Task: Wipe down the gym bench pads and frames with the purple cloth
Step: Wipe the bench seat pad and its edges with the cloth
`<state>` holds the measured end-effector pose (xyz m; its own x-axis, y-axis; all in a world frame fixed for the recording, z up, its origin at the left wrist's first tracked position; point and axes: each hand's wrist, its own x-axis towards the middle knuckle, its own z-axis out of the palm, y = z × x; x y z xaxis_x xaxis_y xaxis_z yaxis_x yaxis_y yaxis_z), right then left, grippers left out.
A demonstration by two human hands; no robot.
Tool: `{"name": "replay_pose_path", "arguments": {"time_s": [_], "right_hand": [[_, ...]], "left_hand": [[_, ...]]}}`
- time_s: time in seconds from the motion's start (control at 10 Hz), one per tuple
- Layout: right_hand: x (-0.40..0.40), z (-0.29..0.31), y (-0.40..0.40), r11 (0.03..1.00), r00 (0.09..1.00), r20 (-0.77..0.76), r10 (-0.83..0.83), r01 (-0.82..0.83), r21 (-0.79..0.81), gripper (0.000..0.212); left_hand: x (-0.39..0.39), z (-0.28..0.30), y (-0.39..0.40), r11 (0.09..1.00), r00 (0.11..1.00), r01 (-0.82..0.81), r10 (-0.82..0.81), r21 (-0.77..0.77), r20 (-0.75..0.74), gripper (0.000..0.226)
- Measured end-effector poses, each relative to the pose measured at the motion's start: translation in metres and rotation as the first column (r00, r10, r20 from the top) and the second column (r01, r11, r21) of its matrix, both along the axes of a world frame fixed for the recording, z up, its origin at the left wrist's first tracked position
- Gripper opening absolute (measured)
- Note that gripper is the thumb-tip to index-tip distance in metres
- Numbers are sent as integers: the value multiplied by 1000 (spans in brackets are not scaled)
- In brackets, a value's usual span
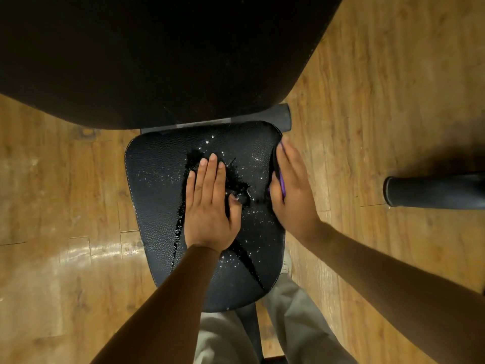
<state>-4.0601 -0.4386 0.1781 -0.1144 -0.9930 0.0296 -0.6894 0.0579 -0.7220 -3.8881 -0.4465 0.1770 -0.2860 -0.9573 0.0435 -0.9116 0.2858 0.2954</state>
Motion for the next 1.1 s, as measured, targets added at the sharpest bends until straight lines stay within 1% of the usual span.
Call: {"name": "replay_pose_path", "arguments": {"time_s": [0.1,0.2,0.3,0.4,0.5,0.6,0.7,0.8,0.9,1.0,1.1], "right_hand": [[3,2,51,989,990,23,143,-143,31,55],[5,-1,46,989,989,23,149,-149,14,53],[4,-2,13,996,995,39,91,-91,9,53],[-3,-3,-18,996,996,-3,85,-85,9,53],[-5,-4,-50,1000,997,-72,26,-25,10,51],[5,-2,-49,998,992,-110,-60,62,12,56],[15,3,6,998,995,-93,-22,27,53,62],[25,3,84,994,995,-56,77,-72,84,70],[30,-3,147,977,974,-117,197,-185,101,71],[29,-9,155,966,948,-188,258,-251,60,58],[27,-6,133,974,966,-121,227,-224,36,56]], "left_hand": [[0,0,0,1000,1000,-2,2,4,-1,60],[0,-1,0,1000,1000,-2,2,0,-3,59],[0,-2,1,1000,1000,-4,4,-4,1,59],[-1,-2,1,1000,1000,-3,3,-12,5,59],[0,-2,2,1000,1000,-4,3,-23,-9,59],[0,-3,1,1000,1000,-10,10,-26,-13,58],[0,-2,1,1000,1000,-8,8,-30,-2,58],[0,-4,2,1000,1000,-10,10,-29,-6,58],[1,-4,2,999,1000,-10,9,-36,-29,57],[1,-5,1,999,999,-12,10,-47,-44,56],[2,-5,2,999,999,-5,3,-45,-44,56]]}}
